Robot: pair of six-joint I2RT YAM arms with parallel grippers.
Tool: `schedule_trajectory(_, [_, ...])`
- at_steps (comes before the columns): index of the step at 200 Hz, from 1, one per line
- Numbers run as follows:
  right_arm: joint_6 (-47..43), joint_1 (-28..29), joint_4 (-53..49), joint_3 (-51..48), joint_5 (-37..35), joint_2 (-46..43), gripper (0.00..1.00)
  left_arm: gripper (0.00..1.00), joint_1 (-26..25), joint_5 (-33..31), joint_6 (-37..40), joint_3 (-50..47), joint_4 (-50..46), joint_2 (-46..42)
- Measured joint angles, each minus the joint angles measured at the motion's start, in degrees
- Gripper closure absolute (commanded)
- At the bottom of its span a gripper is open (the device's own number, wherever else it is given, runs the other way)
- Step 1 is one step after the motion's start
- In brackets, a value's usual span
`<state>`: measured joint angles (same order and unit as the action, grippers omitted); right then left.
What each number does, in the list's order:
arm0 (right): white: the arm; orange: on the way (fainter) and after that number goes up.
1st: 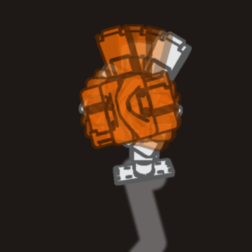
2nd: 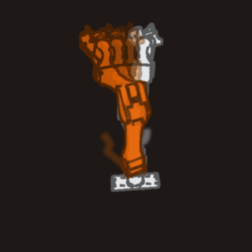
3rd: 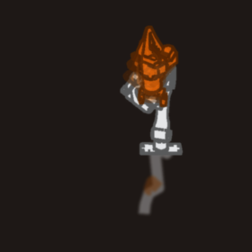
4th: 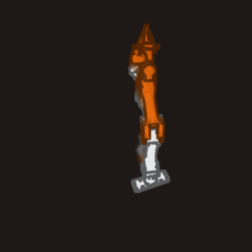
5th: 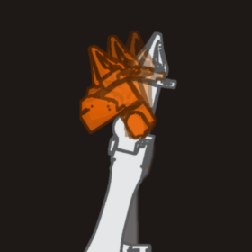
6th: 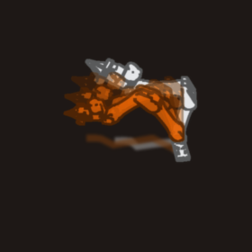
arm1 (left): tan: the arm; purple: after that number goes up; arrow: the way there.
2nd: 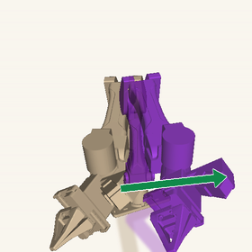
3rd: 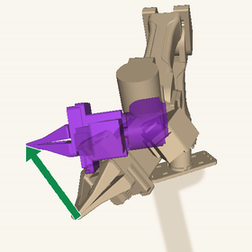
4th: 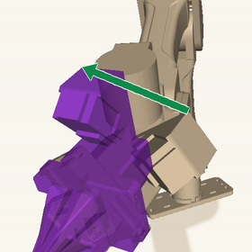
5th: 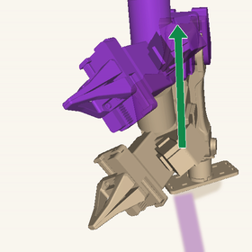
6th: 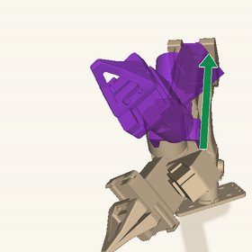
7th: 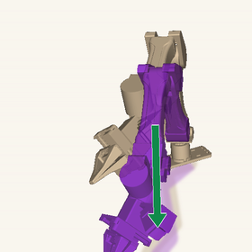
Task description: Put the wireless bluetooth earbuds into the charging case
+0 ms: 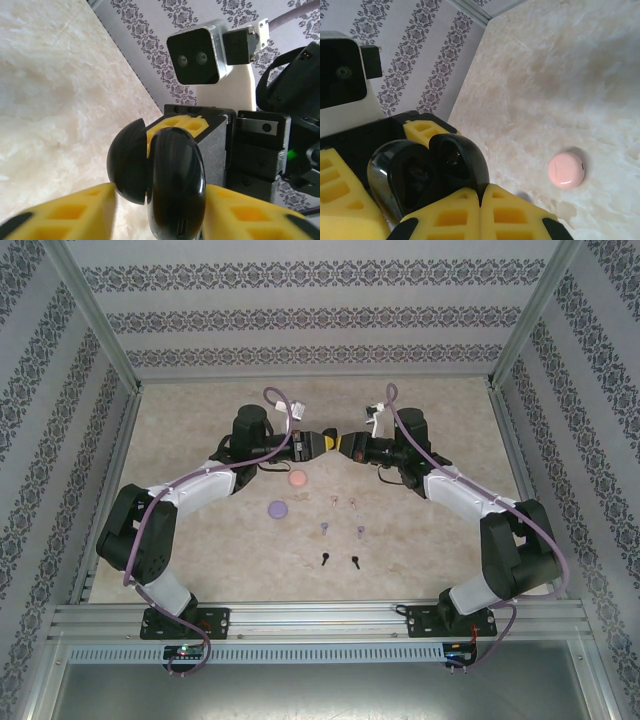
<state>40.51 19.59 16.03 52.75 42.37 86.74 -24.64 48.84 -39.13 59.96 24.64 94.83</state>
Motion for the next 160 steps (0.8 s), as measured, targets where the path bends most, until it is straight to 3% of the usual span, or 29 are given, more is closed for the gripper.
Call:
schedule_trajectory(36, [-2.91, -1.84, -4.83, 1.7, -1.73, 0.0, 1.0, 0.21, 1.6, -1.53, 3.26, 3.45, -7.41, -0.37])
schedule_trajectory(67, [-9.05, -4.15, -12.15, 5.49, -2.93, 0.2, 1.0, 0.12, 4.9, -1.33, 11.89, 12.55, -21.92, -0.92])
schedule_trajectory(118, [-29.07, -4.35, -28.15, 18.69, -5.07, 2.67, 1.0, 0.12, 5.53, 0.24, 34.12, 33.59, -50.45, 2.19])
schedule_trajectory(160, [-38.75, -4.31, -37.0, 20.63, -5.03, 3.04, 1.0, 0.19, 5.53, 0.66, 46.51, 42.91, -69.48, 10.86])
